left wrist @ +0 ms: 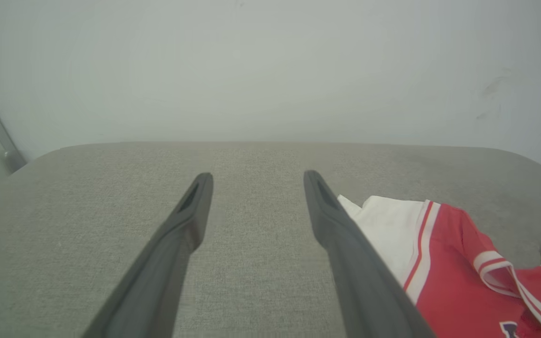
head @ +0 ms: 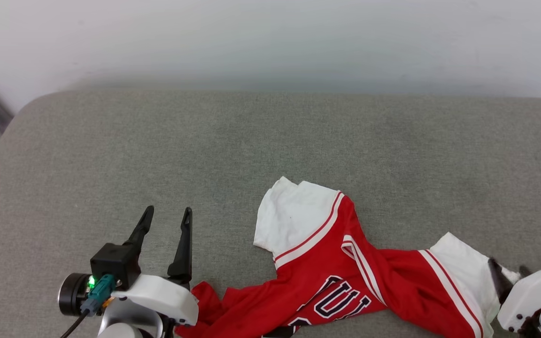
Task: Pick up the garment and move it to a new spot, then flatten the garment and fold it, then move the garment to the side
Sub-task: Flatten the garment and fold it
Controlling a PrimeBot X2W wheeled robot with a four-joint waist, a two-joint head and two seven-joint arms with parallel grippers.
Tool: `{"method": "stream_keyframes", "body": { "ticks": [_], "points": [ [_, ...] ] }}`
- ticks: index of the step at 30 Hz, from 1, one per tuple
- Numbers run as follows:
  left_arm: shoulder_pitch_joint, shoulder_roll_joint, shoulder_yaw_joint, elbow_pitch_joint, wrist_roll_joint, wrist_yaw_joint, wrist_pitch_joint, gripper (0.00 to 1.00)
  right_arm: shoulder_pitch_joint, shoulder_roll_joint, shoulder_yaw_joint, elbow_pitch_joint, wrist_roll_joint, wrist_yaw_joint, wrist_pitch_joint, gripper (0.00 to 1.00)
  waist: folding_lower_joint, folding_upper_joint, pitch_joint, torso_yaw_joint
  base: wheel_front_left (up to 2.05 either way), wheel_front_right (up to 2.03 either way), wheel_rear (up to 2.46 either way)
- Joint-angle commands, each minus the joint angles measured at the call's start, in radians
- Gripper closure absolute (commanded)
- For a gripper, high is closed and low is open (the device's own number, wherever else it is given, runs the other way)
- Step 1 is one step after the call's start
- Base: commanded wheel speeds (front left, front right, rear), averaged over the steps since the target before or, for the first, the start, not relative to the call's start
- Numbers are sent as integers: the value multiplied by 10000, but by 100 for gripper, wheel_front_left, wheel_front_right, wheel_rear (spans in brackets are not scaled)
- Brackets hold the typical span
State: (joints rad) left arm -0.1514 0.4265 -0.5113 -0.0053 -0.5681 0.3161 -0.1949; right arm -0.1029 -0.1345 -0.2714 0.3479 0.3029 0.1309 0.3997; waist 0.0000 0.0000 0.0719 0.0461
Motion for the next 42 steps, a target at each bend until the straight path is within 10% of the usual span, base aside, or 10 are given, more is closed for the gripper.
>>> {"method": "stream_keyframes", "body": {
  "ticks": [1,8,23,31,42],
  "points": [
    [179,70,75,-42,-68,95,22,0,130,-141,193,-363,-200,-3,-767,0,0,0,-130,-60,0,0,0],
    [602,297,232,-162,-178,339,150,0,526,-116,945,-1755,-798,-3,-3067,0,0,0,-501,-232,0,0,0],
    [322,581,493,92,-443,357,434,0,1890,635,2427,-4861,-1274,-3,-3787,0,0,0,-730,-1003,0,0,0],
    [-2067,736,335,748,-846,-968,1603,0,1329,809,2687,-5763,-1125,-3,-3688,0,0,0,314,-1906,0,0,0],
    [-5854,1548,-830,2711,-1700,-3504,6445,0,467,854,2959,-5521,-836,-3,-4212,0,0,0,2063,-3065,0,0,0]
  ]
}}
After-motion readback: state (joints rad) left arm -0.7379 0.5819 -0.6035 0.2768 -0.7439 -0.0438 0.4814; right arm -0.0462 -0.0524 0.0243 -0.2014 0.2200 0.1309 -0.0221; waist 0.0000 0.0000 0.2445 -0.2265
